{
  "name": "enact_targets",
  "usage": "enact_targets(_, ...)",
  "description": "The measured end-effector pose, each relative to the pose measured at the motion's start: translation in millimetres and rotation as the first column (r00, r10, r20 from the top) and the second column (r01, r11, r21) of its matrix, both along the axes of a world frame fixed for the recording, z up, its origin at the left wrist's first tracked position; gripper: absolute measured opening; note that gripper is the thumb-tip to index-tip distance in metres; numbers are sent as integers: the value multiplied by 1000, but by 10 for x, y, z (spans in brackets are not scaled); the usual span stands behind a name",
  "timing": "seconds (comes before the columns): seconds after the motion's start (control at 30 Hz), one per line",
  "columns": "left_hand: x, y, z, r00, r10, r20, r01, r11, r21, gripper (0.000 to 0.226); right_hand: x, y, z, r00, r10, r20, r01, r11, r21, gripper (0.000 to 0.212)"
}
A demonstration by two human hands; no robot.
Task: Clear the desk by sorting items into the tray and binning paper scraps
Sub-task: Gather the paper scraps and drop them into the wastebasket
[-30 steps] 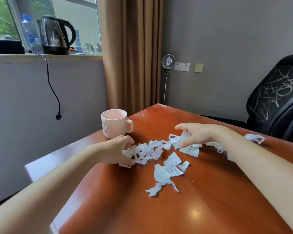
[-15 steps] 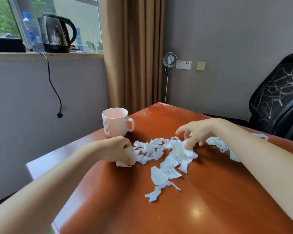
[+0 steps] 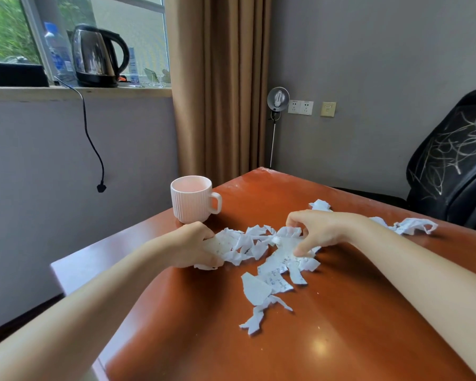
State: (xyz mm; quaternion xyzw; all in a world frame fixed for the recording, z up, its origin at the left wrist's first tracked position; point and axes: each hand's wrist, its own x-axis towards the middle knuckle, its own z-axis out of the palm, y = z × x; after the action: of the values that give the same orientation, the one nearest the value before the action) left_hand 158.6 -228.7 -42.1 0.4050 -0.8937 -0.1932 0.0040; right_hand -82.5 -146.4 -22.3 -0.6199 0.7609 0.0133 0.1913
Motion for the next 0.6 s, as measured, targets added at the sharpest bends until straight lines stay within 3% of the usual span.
enact_targets(0.17, 14, 57, -14, 996, 14, -87, -18, 999, -38, 35, -5, 58, 0, 995, -24, 101, 24, 1000, 6, 58)
enact_targets(0.23, 25, 56, -20, 990, 29, -138, -36, 998, -45, 33, -23, 47, -30, 996, -21, 82, 22, 1000, -15, 46)
enact_targets(0.3, 39, 59, -16, 981, 57, -186, -66, 997, -46, 34, -27, 63, -53, 996, -7, 88, 14, 997, -74, 20)
enact_targets(0.33, 47, 65, -8, 974, 71, -213, -83, 996, -45, 36, -32, 79, -50, 993, -12, 114, 23, 995, -97, 19)
enact_targets(0.43, 64, 90, 45, 937, 112, -330, -111, 994, 22, 43, -45, 151, 19, 984, -45, 175, 78, 979, -189, 34)
enact_targets(0.6, 93, 151, 201, 875, 189, -446, -150, 981, 121, 33, -24, 251, 190, 974, -71, 213, 147, 918, -368, 34)
